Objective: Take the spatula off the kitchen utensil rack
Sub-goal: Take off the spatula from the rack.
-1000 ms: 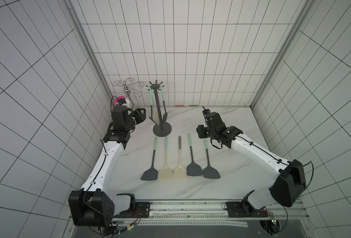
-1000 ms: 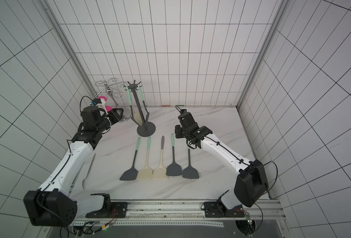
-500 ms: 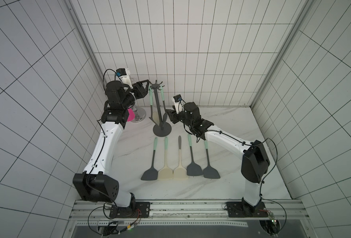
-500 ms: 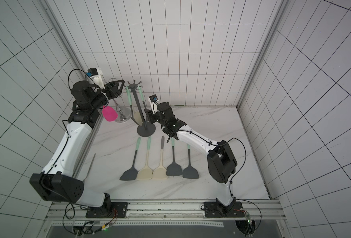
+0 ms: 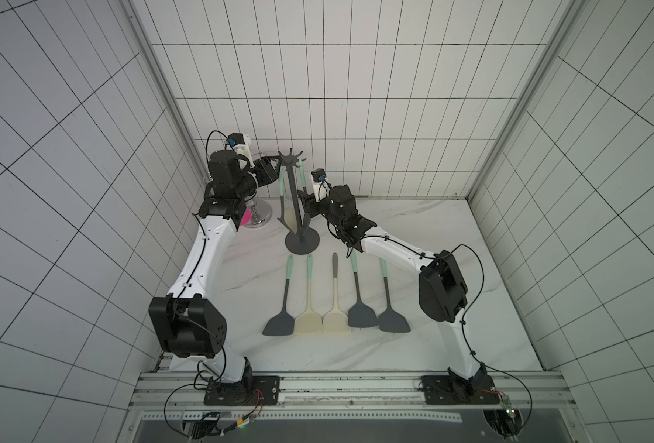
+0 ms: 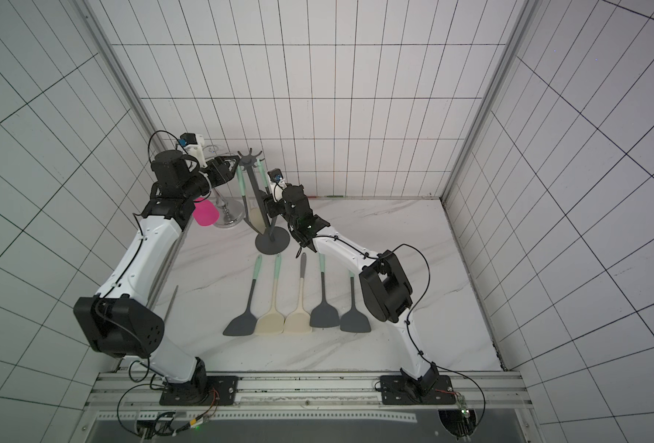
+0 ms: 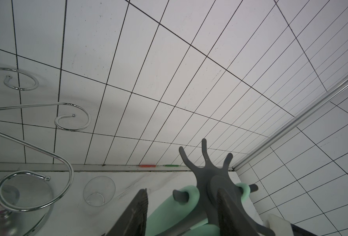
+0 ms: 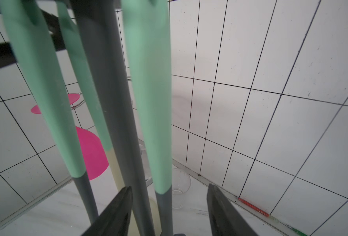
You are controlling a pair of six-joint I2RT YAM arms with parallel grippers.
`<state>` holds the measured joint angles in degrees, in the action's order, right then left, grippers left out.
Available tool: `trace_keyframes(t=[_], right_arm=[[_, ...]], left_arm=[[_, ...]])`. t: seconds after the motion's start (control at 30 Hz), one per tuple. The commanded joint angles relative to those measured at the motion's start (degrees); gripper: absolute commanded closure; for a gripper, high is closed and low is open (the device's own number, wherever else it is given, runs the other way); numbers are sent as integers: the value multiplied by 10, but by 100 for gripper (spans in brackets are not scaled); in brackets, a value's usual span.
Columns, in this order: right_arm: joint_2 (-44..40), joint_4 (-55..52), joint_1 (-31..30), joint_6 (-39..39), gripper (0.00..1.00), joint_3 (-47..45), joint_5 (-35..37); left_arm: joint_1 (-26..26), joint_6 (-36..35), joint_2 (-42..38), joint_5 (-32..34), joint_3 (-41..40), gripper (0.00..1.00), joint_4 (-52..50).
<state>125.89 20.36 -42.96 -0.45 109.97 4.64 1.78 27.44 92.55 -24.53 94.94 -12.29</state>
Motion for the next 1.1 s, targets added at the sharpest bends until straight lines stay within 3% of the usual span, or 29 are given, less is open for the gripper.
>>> trace_keyframes(t=[0.0,0.27,0.47,0.77,1.07], right_arm=[[24,38,-4,-10,44,43,27],[42,83,-5,-27,67,35,43],[19,142,-11,-82,100,-12,59],[-22,220,-17,-99,100,-66,103],[-58,211,-19,-54,100,-65,129]], left_arm=[[-2,1,4,-16,17,48,1],[0,14,14,-32,17,48,2],[5,25,19,-32,13,48,2],[4,25,10,-20,-1,49,0],[4,33,9,-11,1,49,-4]])
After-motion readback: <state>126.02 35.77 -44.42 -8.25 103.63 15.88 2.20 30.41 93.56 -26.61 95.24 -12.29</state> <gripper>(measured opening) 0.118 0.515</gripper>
